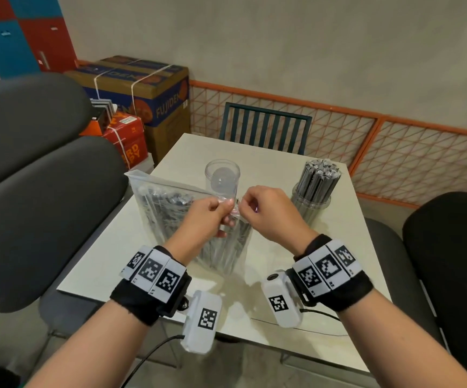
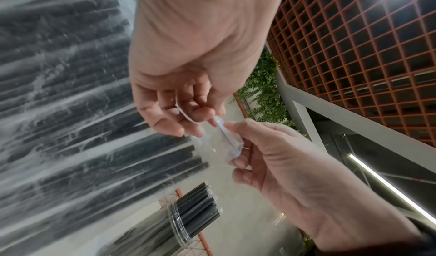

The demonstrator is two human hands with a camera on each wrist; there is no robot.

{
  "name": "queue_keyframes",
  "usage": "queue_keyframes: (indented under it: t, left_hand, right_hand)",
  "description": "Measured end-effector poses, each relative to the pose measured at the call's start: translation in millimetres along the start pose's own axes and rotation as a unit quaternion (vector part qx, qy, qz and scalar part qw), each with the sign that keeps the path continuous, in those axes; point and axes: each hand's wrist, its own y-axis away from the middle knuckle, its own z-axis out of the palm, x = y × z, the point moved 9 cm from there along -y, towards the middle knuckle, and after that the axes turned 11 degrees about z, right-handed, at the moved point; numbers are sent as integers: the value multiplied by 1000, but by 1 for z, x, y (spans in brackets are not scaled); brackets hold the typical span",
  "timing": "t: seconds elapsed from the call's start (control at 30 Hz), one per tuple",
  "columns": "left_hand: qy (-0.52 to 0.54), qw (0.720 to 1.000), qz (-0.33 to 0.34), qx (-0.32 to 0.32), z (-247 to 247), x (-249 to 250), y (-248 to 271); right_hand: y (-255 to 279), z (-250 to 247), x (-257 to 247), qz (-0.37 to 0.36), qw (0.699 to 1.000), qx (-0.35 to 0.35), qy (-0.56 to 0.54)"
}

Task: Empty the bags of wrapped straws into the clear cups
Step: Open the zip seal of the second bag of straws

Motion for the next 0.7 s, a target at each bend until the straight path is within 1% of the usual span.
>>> queue_keyframes:
  t: [0.1,0.23,0.33,0.4,0.47,0.57,0.63,0.7]
  left_hand:
    - [4,1000,-13,-8,0,-3,2]
    - [15,1000,-22,-13,0,-2,3]
    - [-7,999,-15,-46,6,-5,7]
    - [-17,998,-20,-55,9,-8,11]
    - [-18,998,-25,-48,7,-9,11]
    - [-9,998,-25,-53,9,-5,8]
    - [6,997,-39,-60,12,-5,9]
    - [37,996,-69,-36,9,-8,10]
  right_hand:
    - [0,8,0,32,999,-32,-21]
    - [-4,11,-6,55,998,-35,18]
    - [-16,5,8,110,993,-21,30]
    - [-22,4,18,131,990,-38,22]
    - [-23,7,16,114,991,-71,-1]
    - [-16,13,-1,64,991,-120,-23]
    - [-17,13,-6,45,993,-105,-34]
    - [-19,13,-5,37,996,-75,-43]
